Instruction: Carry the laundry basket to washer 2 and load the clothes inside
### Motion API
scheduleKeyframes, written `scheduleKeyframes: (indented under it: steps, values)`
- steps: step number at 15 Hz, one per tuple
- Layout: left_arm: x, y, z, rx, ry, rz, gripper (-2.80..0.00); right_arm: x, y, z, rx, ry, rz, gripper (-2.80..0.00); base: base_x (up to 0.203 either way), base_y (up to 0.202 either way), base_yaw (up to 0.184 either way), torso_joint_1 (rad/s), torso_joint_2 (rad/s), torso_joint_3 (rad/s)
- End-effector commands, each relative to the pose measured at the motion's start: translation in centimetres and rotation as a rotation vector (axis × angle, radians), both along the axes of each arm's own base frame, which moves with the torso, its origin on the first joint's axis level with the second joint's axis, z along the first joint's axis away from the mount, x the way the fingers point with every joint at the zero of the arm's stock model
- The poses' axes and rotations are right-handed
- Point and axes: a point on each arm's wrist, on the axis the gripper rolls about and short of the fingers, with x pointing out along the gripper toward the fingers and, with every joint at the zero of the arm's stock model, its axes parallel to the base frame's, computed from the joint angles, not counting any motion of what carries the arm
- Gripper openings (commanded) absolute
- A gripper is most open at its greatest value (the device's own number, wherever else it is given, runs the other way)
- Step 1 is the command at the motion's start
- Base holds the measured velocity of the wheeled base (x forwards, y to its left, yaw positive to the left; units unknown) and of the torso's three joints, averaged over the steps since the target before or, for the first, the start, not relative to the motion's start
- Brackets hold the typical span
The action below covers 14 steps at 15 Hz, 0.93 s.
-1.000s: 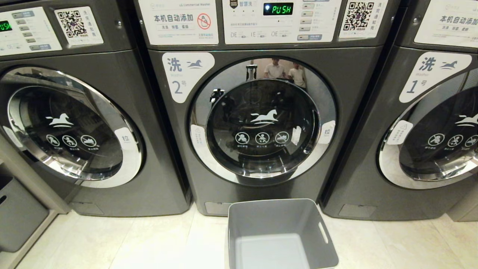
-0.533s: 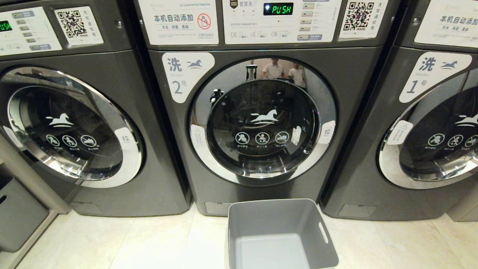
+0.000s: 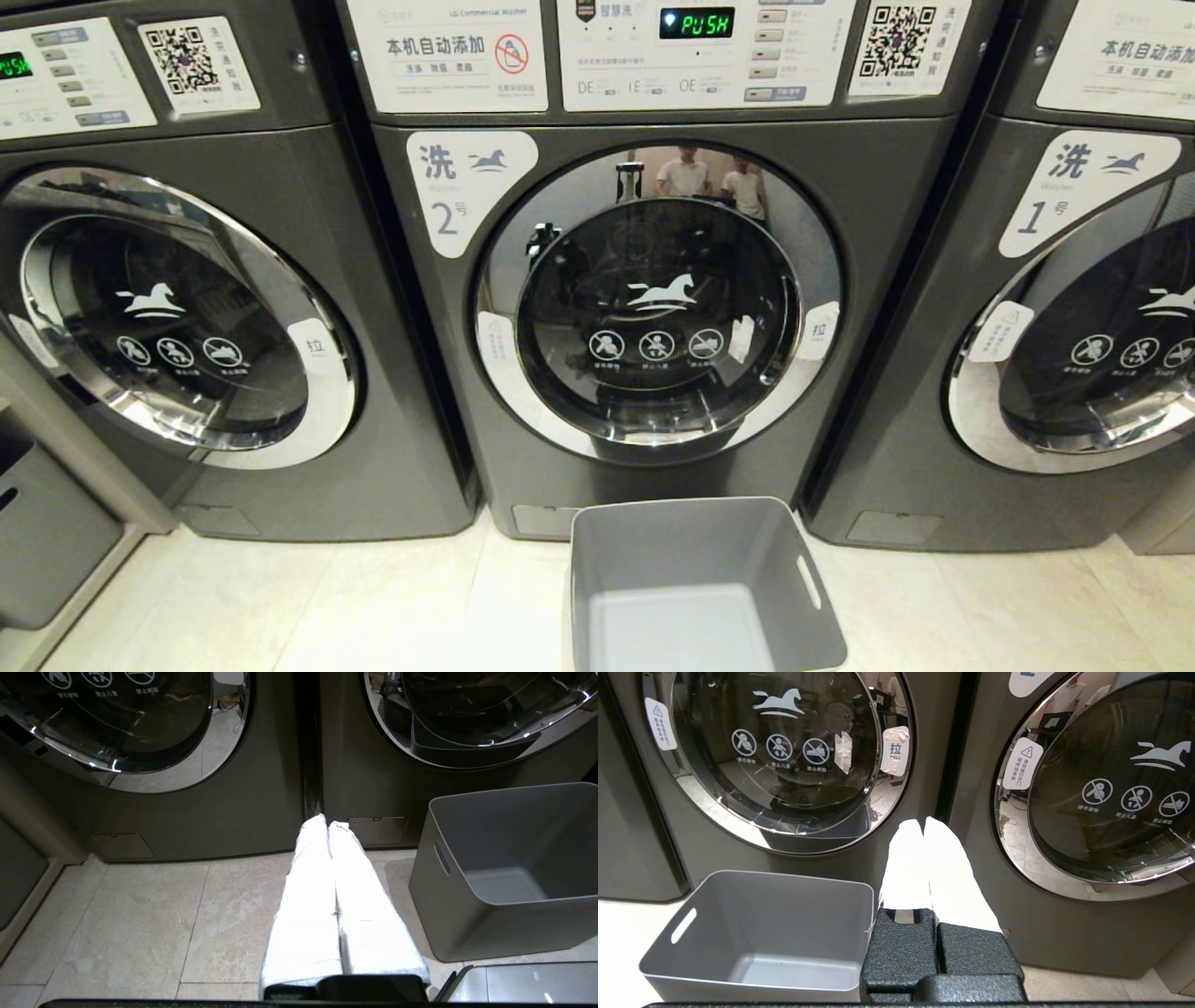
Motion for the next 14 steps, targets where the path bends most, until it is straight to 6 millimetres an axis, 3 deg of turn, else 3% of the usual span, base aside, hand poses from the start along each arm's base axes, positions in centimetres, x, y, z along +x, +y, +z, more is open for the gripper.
scheduleKeyframes:
  steps: [1,4,14]
  values:
    - [-0.01,0.00,-0.01,0.000,0.000,0.002,-2.80,0.40,0.01,-1.08,-0.002,0.040,0.001,-2.80,0.000,0.000,0.000,0.000,0.00,0.000]
    - [-0.01,0.01,0.00,0.000,-0.002,0.003,-2.80,0.40,0.01,-1.07,-0.002,0.039,0.001,-2.80,0.003,-0.062,0.004,0.001,0.00,-0.002]
    - [-0.01,0.01,0.00,0.000,-0.002,0.003,-2.80,0.40,0.01,-1.08,-0.002,0.040,0.001,-2.80,0.000,-0.194,0.001,0.001,0.00,0.003]
